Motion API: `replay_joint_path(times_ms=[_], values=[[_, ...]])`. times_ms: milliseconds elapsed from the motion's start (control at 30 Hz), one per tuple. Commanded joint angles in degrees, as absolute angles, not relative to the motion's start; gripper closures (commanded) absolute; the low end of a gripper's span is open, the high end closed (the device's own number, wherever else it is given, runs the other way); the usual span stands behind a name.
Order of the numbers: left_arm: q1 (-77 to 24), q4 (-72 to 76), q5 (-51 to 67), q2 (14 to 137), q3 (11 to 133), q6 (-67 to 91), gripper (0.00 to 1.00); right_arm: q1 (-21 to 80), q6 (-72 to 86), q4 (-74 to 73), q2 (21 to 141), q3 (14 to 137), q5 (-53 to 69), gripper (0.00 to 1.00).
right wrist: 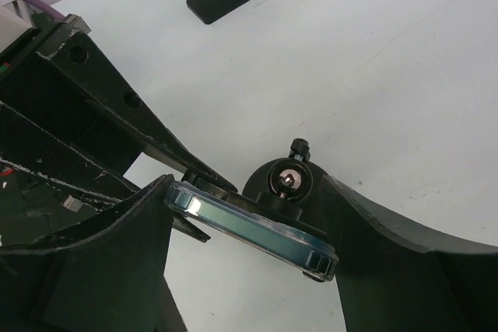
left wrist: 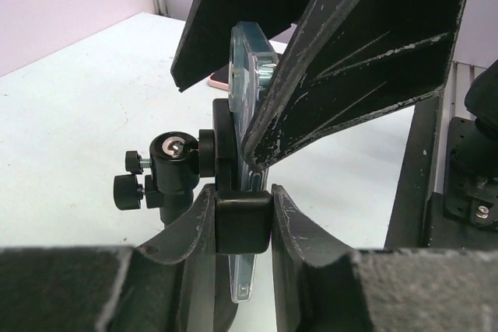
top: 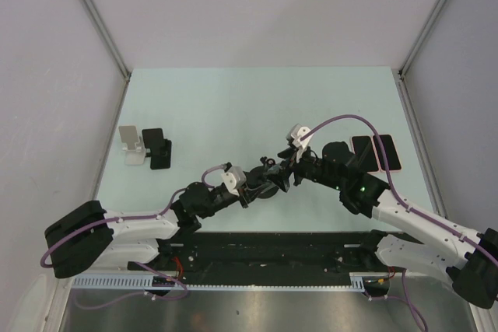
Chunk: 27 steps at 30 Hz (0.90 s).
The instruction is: Remove the phone from the phone stand
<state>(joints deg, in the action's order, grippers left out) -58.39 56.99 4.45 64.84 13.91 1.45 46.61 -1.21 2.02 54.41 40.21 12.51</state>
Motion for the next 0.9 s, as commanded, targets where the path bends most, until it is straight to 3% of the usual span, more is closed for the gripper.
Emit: replay_joint_path(times_ms=[0, 100, 167, 333, 867], values=[[-58.54, 57.83, 1.85, 63.81, 12.30, 5.09, 1.00, 45.69, -0.26, 5.98, 51.60, 43.50, -2.45, 0.43], [-58.62, 57.83, 1.32, 64.77, 13.44, 7.20, 1.00, 49.91, 2.72, 6.33, 50.98, 43.51, -8.24, 0.10], [-59.06, 57.83, 0.18, 65.30, 14.06, 8.17, 1.00, 52.28, 4.73, 6.33, 50.98, 43.51, -14.65, 0.02], [-60.20, 57.83, -2.28, 65.65, 14.76, 8.96, 1.00, 58.88, 6.24, 6.06, 53.78, 43.42, -28.19, 0.00], [-61.35, 57.83, -7.56, 64.69, 14.50, 12.74, 1.00, 63.89, 10.63, 9.67, 60.91, 40.88, -31.99, 0.00]])
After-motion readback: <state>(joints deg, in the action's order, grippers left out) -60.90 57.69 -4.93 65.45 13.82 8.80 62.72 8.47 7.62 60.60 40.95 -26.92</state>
